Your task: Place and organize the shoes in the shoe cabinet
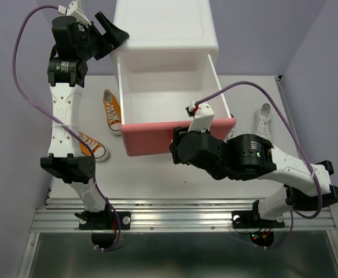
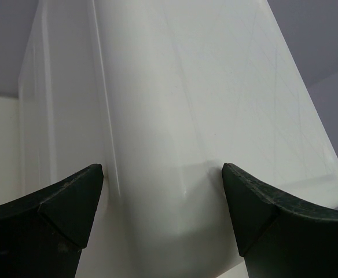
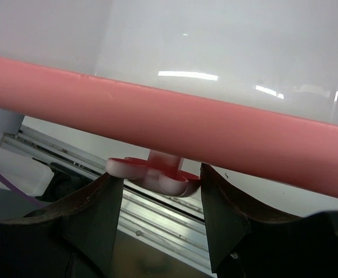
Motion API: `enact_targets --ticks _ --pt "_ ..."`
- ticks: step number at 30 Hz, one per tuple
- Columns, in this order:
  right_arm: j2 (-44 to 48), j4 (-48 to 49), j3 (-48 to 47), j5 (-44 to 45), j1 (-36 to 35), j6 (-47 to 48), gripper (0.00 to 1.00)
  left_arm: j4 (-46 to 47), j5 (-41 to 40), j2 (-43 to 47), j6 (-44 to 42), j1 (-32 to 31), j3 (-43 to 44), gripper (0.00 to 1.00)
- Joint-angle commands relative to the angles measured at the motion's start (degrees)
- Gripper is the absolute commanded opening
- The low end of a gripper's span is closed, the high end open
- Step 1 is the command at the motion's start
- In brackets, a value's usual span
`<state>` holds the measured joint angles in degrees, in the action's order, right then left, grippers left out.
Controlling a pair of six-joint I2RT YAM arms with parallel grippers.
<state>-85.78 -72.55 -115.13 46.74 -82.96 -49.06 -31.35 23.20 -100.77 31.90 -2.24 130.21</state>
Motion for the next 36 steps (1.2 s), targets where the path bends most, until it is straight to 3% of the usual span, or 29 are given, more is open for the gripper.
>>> enact_targets --ticks 1,6,11,18,19,20,22,23,24,31,36 --pt "1.5 0.0 1.6 -5.2 -0.7 1.3 0.02 -9.1 -4.4 -2.9 -5.1 0.0 -2.6 0.93" --pt "2.5 2.1 3.5 -7.0 -0.7 -0.3 0.11 -9.2 -4.7 -2.5 -5.0 0.0 -3.4 0.93" --pt "3.3 7.4 5.6 -11.0 -0.7 3.5 0.36 -9.1 -4.8 -2.5 -5.0 0.0 -3.5 0.93" --pt "4.9 13.4 8.4 -13.5 -0.7 5.6 0.49 -9.1 -4.8 -2.5 -5.1 0.0 -3.6 0.93" --pt "4.7 12.4 7.9 -13.3 -0.7 5.1 0.53 -9.1 -4.7 -2.5 -5.1 0.0 -3.5 0.93" --pt "4.0 9.7 6.7 -12.8 -0.7 3.5 0.66 -9.2 -4.7 -2.6 -5.1 0.0 -3.5 0.93" --pt "3.9 8.4 6.0 -13.3 -0.7 2.7 0.72 -9.2 -4.7 -2.6 -5.1 0.0 -3.5 0.93" --pt "4.6 9.8 7.2 -15.6 -0.7 4.6 0.91 -9.1 -4.6 -2.6 -5.1 0.0 -3.6 0.93" --pt "5.4 11.5 8.5 -17.5 -0.7 6.6 1.00 -9.0 -4.6 -2.5 -5.1 0.0 -3.7 0.93" --pt "9.4 19.9 11.4 -23.9 -0.7 19.3 1.00 -9.1 -4.6 -2.2 -5.5 0.0 -3.9 0.93" --pt "3.4 18.9 -2.8 -26.7 -0.7 26.7 1.00 -9.2 -4.6 -1.9 -5.7 0.0 -4.4 0.93"
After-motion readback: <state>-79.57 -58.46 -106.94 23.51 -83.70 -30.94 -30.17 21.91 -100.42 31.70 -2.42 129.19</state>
